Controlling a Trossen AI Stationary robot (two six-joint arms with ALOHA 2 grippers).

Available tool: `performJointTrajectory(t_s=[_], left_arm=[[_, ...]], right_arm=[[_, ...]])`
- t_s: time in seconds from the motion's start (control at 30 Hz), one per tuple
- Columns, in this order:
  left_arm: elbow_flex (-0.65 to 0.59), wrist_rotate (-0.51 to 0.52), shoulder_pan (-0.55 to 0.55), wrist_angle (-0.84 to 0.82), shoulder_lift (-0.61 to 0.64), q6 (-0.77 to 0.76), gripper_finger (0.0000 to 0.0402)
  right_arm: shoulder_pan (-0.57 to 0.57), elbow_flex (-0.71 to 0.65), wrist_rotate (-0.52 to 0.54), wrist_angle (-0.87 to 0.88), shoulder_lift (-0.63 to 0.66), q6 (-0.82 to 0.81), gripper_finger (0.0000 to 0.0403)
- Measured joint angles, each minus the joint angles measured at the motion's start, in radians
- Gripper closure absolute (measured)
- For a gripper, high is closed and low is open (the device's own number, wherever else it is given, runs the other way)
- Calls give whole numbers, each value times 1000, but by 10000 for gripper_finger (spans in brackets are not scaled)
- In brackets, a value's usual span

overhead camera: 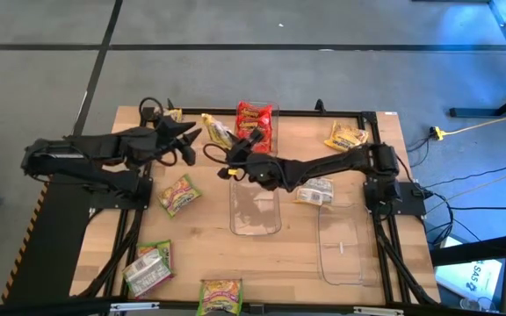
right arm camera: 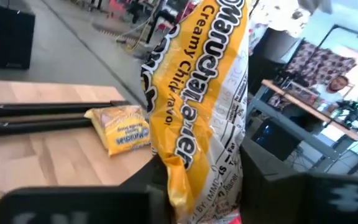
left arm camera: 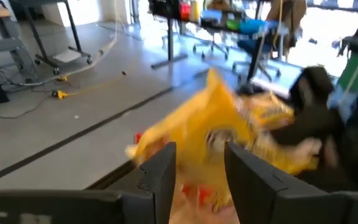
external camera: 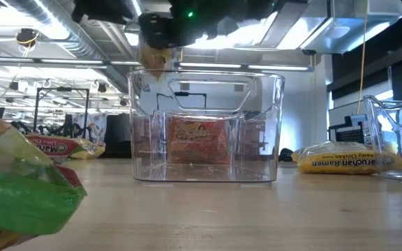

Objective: Sort Maruchan noodles
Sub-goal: Put the yellow noodle pack into the middle transparent bin

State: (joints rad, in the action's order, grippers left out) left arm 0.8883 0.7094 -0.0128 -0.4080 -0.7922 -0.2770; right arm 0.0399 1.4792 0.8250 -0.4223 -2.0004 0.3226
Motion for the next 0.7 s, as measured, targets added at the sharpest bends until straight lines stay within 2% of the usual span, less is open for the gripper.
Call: performJointTrajectory(t_s=[0.17,0.33,0.53,0.7], left_arm=[[0,-65,0,-194,70,-33,272],[-15,-76,1,-319,107,-106,272],[-104,-131,2,-270,142,-114,273],[-178,-249,3,-141,137,-113,273]], right_arm=[[-1,0,-59,241,107,-53,319],[-14,-2,-157,504,224,-112,323],[-43,-2,-357,785,348,-195,321],[-42,-2,-543,938,399,-197,321]])
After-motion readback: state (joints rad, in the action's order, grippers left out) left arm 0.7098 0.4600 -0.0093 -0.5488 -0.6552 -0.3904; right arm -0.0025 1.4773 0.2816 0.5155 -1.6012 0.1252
